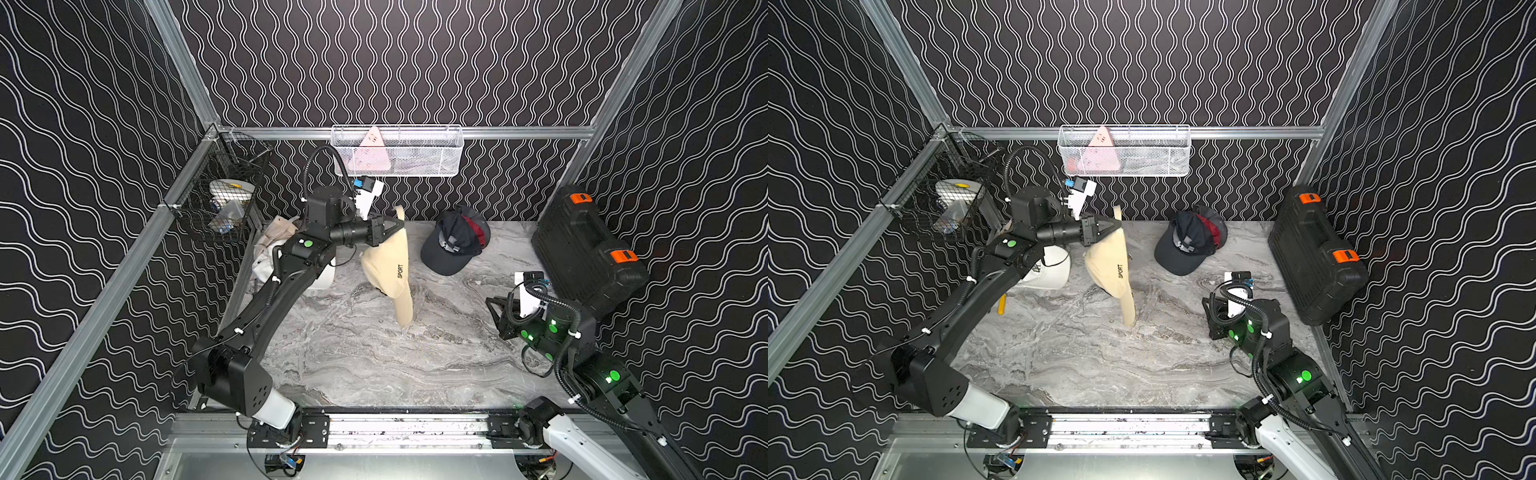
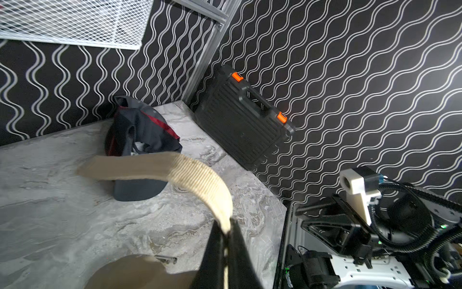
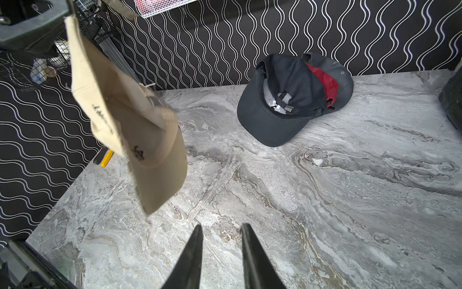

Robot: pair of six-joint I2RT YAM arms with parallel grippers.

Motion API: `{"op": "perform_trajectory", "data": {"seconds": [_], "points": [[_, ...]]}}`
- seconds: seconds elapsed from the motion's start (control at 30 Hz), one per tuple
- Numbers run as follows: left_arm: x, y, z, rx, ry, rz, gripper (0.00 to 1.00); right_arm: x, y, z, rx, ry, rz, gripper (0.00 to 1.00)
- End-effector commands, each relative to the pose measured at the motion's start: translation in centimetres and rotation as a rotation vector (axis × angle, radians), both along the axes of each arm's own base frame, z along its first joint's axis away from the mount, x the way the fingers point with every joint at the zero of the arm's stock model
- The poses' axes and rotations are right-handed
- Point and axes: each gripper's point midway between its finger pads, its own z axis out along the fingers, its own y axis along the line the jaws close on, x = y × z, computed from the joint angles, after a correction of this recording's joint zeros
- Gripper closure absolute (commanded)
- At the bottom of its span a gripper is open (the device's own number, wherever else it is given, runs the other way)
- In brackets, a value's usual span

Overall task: Open the adjustable buckle of the baseball cap
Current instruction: Place the baseball cap on the baseball cap.

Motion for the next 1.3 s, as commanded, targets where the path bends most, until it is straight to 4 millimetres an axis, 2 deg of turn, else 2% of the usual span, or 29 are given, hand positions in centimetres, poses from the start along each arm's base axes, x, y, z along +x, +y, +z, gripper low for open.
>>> {"op": "perform_trajectory", "data": {"seconds": [0.0,0.23,0.47,0.73,0.83,0.9,1.0,1.27], "points": [[1.9,2.0,1.3,-0.051,-0.026,0.051,1.00,0.0,-0.4,-0.3,-0.003,0.007,-0.024,0.71],[5.6,7.1,0.2,-0.092,0.019,0.198,1.00,0.0,-0.6,-0.6,-0.005,0.009,-0.030,0.71],[8.0,9.6,-0.3,-0.092,0.058,0.277,1.00,0.1,-0.6,-0.7,-0.005,0.010,-0.035,0.71],[10.9,13.6,-0.9,-0.070,0.100,0.430,1.00,0.1,-0.7,-0.7,-0.005,0.008,-0.044,0.71],[11.4,14.0,-1.5,-0.060,0.120,0.445,1.00,0.1,-0.8,-0.7,-0.007,0.007,-0.046,0.70],[12.0,15.7,-1.7,-0.057,0.129,0.483,1.00,0.1,-0.8,-0.7,-0.006,0.004,-0.047,0.70],[12.4,16.6,-1.8,-0.027,0.137,0.515,1.00,-0.1,-1.0,-0.5,-0.003,-0.005,-0.051,0.70],[12.8,18.2,-1.0,0.014,0.127,0.582,1.00,-0.3,-1.1,-0.4,0.003,-0.014,-0.054,0.70]]}}
